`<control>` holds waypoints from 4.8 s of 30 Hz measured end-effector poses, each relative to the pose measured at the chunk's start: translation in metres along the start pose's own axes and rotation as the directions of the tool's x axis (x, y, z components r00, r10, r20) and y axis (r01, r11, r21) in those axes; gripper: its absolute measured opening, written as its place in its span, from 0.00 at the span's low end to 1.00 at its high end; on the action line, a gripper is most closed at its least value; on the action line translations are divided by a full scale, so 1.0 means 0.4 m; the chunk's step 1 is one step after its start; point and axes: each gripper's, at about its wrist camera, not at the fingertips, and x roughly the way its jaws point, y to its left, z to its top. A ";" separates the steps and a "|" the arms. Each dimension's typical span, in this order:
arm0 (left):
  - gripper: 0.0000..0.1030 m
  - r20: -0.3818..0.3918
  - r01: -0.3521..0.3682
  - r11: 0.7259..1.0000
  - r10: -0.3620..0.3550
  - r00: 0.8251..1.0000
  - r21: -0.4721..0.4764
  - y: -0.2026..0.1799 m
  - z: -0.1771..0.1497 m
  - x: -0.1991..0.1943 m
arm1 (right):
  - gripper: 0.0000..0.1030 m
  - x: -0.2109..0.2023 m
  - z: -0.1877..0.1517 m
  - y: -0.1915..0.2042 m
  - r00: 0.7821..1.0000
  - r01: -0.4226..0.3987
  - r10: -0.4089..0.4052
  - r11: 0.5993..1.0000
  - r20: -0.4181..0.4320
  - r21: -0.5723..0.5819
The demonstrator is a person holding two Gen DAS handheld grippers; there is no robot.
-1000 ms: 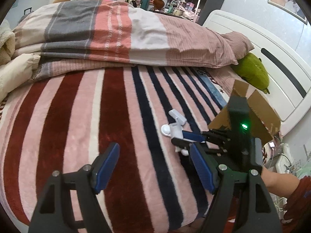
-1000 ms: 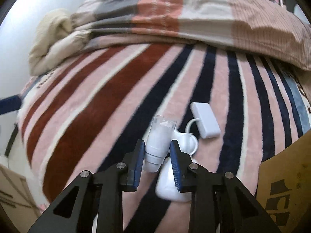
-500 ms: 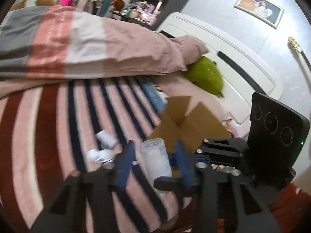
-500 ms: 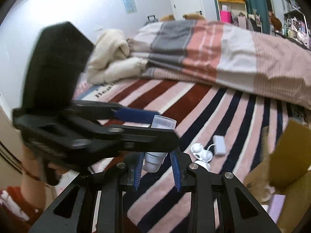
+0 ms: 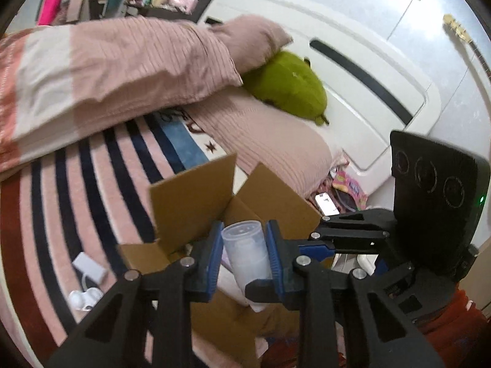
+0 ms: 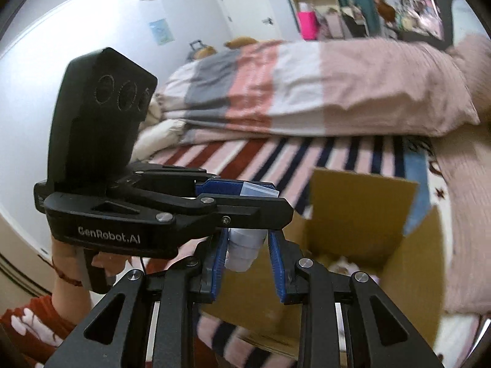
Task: Organize rigid objects
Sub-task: 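Lower the white cup into the cardboard box and release it, then move the open right gripper to the white earbud case and grasp it, then carry the earbud case into the cardboard box and open the right gripper, then move the right gripper to the white charger and grasp it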
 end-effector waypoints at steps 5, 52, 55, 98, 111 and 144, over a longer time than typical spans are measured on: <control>0.31 -0.108 -0.060 0.998 0.061 0.992 0.016 -0.012 0.017 0.076 | 0.22 0.023 -0.007 -0.082 0.993 0.023 -0.019 0.999 -0.115 0.036; 0.72 0.169 -0.295 0.916 0.347 0.923 -0.271 0.412 -0.504 -0.337 | 0.38 0.603 -0.151 0.136 0.948 0.280 -0.286 0.958 -0.139 -0.059; 0.72 0.164 -0.291 0.919 0.341 0.926 -0.268 0.409 -0.494 -0.336 | 0.38 0.596 -0.154 0.150 0.949 0.281 -0.292 0.955 -0.120 -0.099; 0.64 -0.087 -0.089 0.994 0.093 0.992 0.057 -0.043 0.030 0.092 | 0.53 0.020 -0.022 -0.089 0.971 0.228 -0.230 0.973 -0.061 -0.035; 0.65 0.090 -0.248 0.969 0.248 0.965 -0.018 0.070 -0.060 -0.211 | 0.53 0.030 0.004 0.122 0.990 0.141 -0.140 0.974 0.018 -0.176; 0.68 0.121 -0.334 0.908 0.373 0.920 -0.254 0.370 -0.424 -0.352 | 0.02 0.497 -0.209 0.231 0.945 0.004 -0.102 0.954 -0.312 -0.299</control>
